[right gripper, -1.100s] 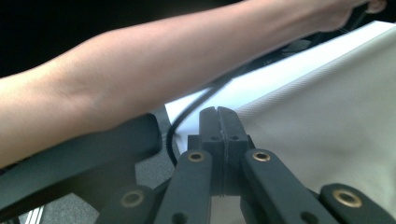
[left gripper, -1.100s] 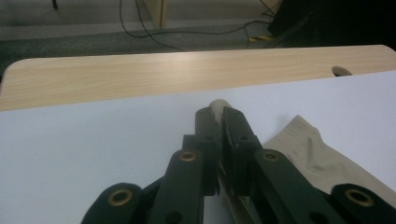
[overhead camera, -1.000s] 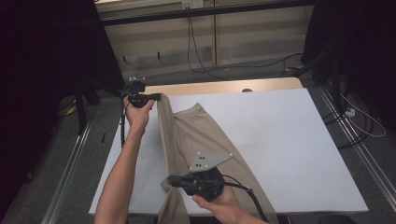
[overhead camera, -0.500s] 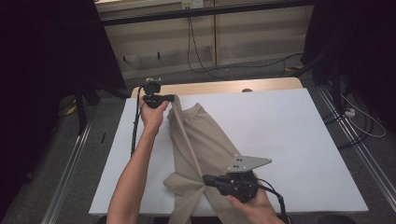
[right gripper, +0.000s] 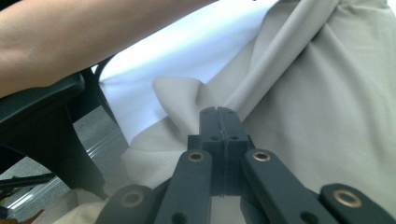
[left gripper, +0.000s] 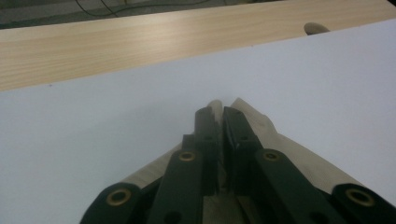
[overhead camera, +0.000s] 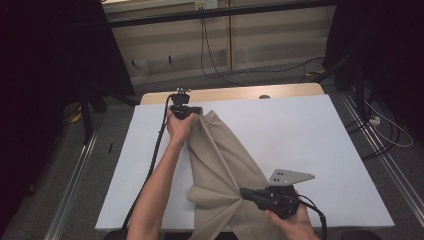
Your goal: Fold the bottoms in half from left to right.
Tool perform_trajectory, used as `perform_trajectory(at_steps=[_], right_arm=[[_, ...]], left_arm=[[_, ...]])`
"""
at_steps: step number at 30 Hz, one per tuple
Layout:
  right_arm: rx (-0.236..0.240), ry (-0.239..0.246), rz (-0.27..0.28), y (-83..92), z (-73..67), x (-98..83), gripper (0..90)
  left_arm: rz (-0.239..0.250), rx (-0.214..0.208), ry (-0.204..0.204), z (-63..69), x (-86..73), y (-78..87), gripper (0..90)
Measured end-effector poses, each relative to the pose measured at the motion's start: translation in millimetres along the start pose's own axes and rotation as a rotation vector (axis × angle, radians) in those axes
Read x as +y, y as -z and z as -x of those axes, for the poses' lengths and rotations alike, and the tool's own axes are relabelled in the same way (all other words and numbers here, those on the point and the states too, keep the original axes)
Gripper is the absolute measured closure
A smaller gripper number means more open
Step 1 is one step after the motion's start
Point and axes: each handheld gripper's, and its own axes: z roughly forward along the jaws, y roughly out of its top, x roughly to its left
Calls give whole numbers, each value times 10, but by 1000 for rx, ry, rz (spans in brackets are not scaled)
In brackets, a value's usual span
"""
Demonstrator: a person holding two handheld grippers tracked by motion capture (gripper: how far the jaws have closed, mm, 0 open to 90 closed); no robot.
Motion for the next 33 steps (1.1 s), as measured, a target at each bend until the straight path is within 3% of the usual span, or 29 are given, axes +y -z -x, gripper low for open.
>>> perform_trajectory(at_steps=[9,10,14,23,24,25,28,29,30,33], right_arm=[[-81,-3,-18,154,209,-102,900],[-101,-28,-31,181,291,-158,900],[-144,-48,-64,224,402,-233,900],[-200,-71,-112,282,511,-308,900],[-214,-70,-136,276,527,-325,900],[-214,-70,-136,276,527,-325,900],[-237,-85,-168,269,571,-364,900],[-237,-85,-168,269,571,-364,900],[-238,-86,-171,267,580,-369,900],[-250,-88,-175,265,587,-368,900]], left_arm=[[-22,5,-13,111,46,-200,843],[-32,10,-23,153,59,-255,842],[-46,5,-24,213,75,-354,836],[-47,-8,-42,325,72,-521,803],[-47,-21,-45,332,72,-537,712],[-36,-28,-44,342,69,-544,712],[-14,-29,-69,358,72,-486,495],[-8,-22,-73,363,76,-449,495],[11,-36,-79,368,70,-352,421],[37,-29,-76,373,45,-247,342]])
